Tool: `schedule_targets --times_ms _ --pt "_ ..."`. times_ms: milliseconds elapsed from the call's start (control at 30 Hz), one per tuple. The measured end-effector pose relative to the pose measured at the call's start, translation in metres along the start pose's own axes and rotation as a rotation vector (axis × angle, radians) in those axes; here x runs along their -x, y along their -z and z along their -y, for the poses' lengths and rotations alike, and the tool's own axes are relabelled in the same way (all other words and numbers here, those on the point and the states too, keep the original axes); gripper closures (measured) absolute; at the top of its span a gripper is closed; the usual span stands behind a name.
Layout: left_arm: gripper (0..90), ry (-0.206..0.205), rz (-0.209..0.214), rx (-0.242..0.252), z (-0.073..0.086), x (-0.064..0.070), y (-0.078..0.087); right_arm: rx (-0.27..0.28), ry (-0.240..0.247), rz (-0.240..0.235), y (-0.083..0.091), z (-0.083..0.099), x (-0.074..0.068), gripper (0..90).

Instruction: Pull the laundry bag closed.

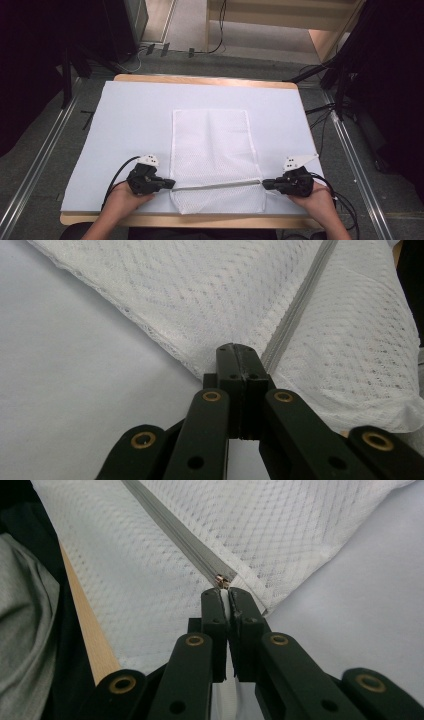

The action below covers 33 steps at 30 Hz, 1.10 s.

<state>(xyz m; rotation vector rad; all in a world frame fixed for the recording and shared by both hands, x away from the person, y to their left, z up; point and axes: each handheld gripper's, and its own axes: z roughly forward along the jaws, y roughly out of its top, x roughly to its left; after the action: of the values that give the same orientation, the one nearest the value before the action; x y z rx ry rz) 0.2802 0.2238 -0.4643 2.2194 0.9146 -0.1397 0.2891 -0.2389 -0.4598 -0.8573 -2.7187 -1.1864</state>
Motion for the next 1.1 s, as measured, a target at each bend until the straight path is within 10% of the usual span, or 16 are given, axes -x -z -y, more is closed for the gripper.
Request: schedule_targets --times_ms 467,1100 --pt "83.4 0.003 0.048 0.015 -0.004 -0.006 0.005 0.093 0.005 0.016 0.009 -0.001 0.000 73.9" --pt "51.0 0.111 -0.139 0.125 -0.001 -0.031 0.050 0.180 -0.132 0.263 0.027 0.008 0.027 48.9"
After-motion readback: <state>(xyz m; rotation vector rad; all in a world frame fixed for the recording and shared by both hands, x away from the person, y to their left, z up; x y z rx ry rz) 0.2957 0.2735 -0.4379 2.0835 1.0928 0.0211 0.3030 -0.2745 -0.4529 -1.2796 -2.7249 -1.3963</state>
